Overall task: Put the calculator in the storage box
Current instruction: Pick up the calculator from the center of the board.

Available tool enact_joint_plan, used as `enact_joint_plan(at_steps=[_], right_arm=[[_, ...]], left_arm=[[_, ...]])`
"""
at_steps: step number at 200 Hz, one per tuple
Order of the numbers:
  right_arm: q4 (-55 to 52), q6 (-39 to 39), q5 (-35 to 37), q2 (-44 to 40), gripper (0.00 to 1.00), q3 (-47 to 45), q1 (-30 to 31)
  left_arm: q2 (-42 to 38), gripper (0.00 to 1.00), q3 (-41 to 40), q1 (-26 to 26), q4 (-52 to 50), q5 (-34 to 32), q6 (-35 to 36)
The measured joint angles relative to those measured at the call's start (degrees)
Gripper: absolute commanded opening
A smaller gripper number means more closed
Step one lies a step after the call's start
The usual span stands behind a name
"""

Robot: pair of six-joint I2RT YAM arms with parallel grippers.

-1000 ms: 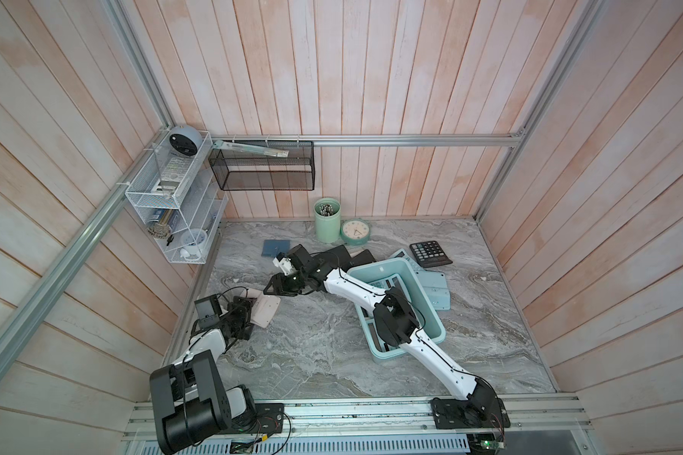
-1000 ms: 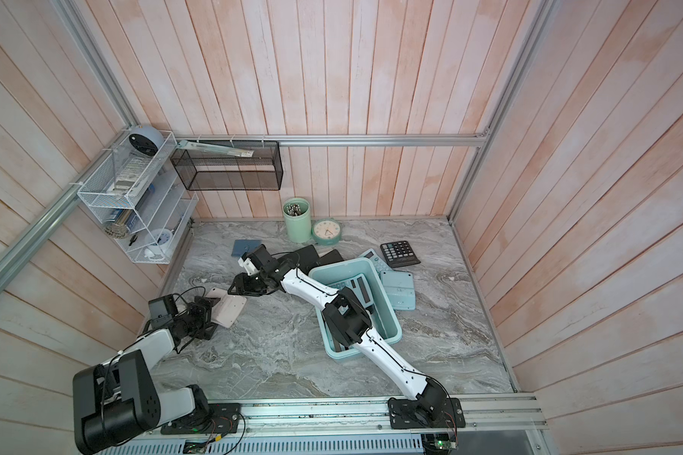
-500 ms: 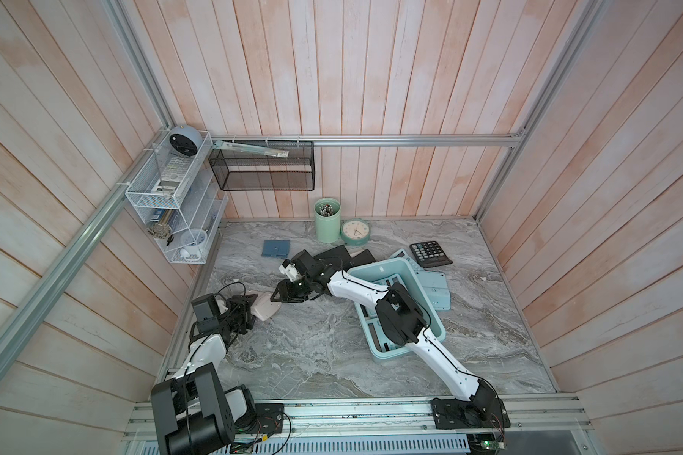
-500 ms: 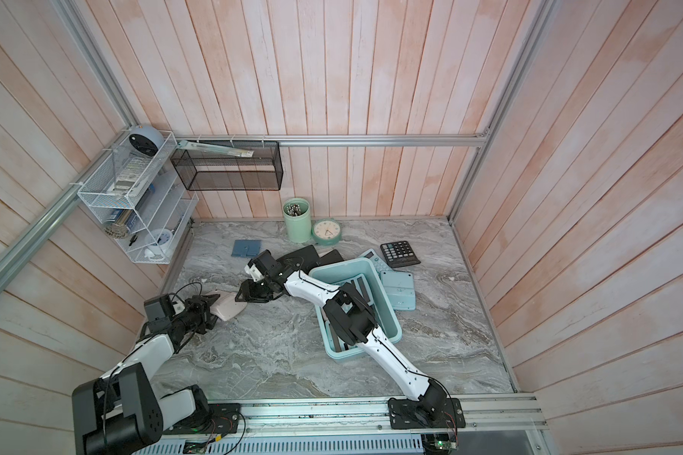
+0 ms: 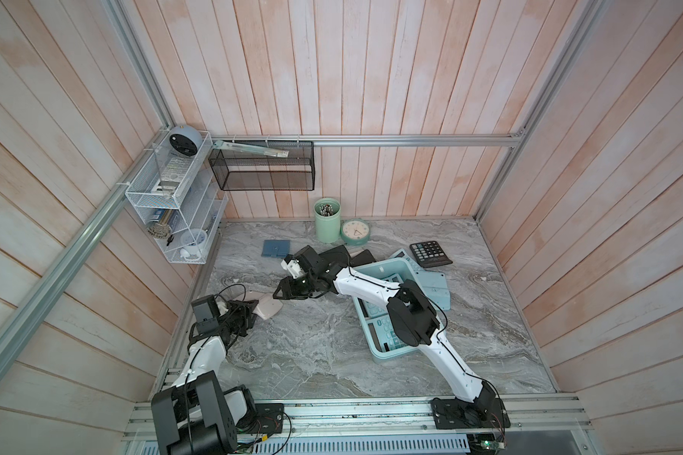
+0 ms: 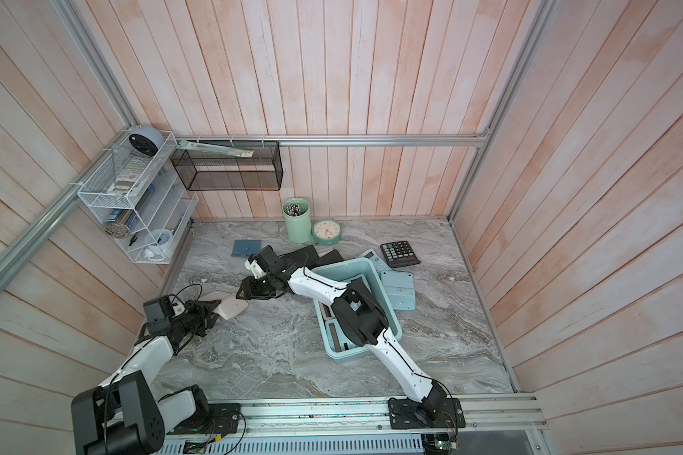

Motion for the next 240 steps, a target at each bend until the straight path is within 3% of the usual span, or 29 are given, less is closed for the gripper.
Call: enact_joint_plan(at_steps=[65,110,166,240], right_arm=[[6.01,-7.23,5.38,-19.80,0.55,-18.12,0.00],[12.41,-13.49,9.35,-30.10,0.61,-31.85,0.44],[19.91,-25.03,16.74,-38.95,0.72,-46.38,2.86],[29.16,-44.63,32.76,-42.73,0.79,-54.73,8.46]], left_arm=[[-4.81,0.11,3.65,-1.11,-4.24,0.24,-1.16],[-6.32,0.06,7.76,-4.22,-7.54,1.16,-5.07],[-6.86,0.03,14.14,-9.22,-11.50,2.25,-11.08],[-4.98,0.00,21.07,-15.65,-22.88,2.10,-16.83]])
